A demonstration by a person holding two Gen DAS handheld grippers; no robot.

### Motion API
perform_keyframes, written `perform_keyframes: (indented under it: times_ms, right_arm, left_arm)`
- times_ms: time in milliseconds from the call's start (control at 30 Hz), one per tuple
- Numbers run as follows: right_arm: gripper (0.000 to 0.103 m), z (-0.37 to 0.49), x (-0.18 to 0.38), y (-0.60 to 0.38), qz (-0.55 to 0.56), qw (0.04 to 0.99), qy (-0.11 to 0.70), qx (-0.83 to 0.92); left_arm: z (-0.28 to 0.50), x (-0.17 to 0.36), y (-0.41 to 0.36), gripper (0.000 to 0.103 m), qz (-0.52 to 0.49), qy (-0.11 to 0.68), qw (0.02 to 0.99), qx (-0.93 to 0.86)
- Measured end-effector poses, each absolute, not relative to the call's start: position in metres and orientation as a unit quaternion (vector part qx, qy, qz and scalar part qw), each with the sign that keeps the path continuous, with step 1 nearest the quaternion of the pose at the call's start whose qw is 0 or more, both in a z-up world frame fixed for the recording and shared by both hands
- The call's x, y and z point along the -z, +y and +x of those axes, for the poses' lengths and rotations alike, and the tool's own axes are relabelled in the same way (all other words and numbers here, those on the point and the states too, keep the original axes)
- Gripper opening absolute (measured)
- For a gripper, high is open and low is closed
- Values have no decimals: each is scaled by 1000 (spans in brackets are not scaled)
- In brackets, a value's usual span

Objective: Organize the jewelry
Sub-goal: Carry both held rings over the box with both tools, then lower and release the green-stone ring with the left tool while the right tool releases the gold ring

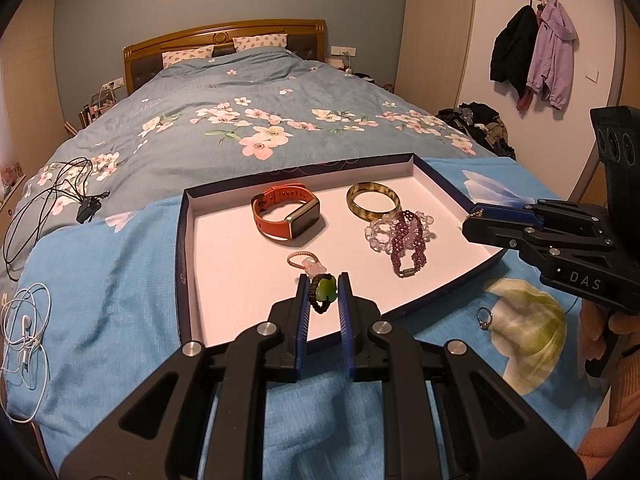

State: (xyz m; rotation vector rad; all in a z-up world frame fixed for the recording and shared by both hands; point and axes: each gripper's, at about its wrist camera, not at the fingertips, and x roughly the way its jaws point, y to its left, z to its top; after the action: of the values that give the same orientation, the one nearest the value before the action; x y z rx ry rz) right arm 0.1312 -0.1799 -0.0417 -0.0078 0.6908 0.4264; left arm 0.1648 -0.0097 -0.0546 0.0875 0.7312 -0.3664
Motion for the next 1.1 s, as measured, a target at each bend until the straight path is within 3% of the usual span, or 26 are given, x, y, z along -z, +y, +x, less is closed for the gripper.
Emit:
perform_keyframes:
  times_ms: [1100]
  right_arm:
    - [18, 164, 62, -169, -17, 907, 368, -205]
  left_arm:
    - [201, 78, -19, 14, 40, 390, 903, 175]
